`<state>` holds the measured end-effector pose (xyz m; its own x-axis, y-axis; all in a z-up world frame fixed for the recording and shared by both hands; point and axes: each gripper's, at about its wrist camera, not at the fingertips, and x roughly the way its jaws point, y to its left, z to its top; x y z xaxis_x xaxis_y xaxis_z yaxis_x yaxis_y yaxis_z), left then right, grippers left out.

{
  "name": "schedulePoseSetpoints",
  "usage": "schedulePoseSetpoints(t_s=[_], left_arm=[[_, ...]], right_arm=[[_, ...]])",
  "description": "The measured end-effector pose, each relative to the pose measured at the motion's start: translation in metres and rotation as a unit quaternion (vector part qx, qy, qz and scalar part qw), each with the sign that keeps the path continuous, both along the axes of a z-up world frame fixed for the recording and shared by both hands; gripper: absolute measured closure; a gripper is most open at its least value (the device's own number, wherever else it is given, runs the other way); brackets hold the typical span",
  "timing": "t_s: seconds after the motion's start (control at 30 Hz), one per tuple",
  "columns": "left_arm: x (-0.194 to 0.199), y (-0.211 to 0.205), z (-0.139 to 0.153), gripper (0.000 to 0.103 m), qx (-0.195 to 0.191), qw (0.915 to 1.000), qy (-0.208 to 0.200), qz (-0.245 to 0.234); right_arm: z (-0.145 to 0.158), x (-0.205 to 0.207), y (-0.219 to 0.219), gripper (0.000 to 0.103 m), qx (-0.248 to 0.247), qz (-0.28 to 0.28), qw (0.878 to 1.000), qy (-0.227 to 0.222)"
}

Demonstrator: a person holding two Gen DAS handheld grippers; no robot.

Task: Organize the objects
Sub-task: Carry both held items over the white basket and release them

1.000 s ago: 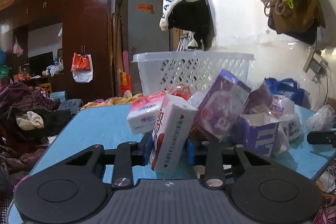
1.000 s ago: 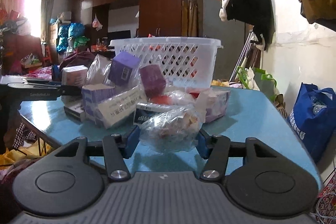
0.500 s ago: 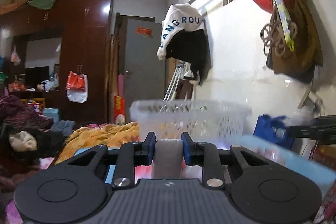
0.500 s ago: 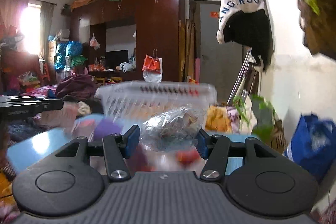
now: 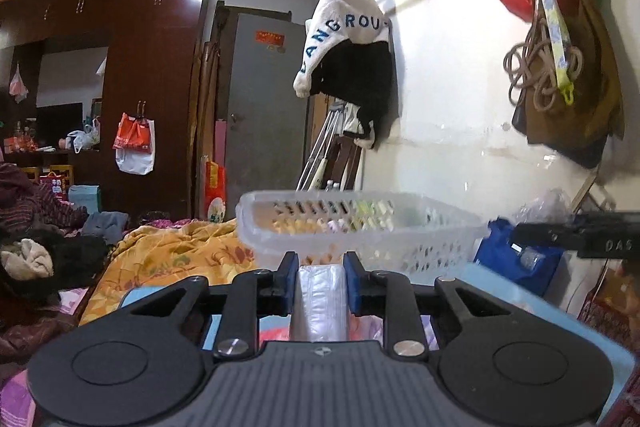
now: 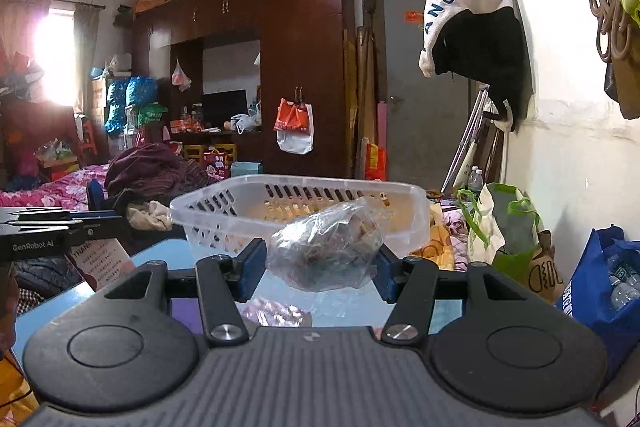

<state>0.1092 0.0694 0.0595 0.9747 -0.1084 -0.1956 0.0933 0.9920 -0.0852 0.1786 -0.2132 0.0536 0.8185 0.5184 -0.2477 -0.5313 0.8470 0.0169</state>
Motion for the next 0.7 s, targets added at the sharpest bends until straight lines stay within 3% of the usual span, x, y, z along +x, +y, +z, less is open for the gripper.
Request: schedulePoseSetpoints(t_s=[0.2,0.4,0.57,0.63,0.67,0.7], left_arm=[[0.024,0.002,0.048,0.075,-0.022,0.9996,-0.016,-0.009],[0.091,-0.008,0.087,0.075,-0.032,0.9995,-0.007,0.003],[0.146,-0.014,0.063,0.075,-0.032,0.9982,0.047,0.02],[0.148,-0.01,0.055,0.074,-0.045,0.9978,0.045,0.019],[0.148,-0.009,0.054,0.07,-0.047,0.9979,0.039,0.023],[0.147,-0.008,0.051,0.052,-0.045,0.998,0.035,0.026]], right_arm=[[0.032,0.028,0.021,0.045,-0.01,-0.012,1.0,-0.003],[0.039,0.073,0.048,0.045,-0.035,-0.029,0.999,0.014],[0.017,0.097,0.06,0.044,-0.069,-0.039,0.996,0.04],[0.011,0.099,0.06,0.043,-0.071,-0.04,0.996,0.036],[0.013,0.1,0.059,0.036,-0.069,-0.036,0.996,0.041],[0.012,0.101,0.058,0.026,-0.067,-0.028,0.996,0.049]])
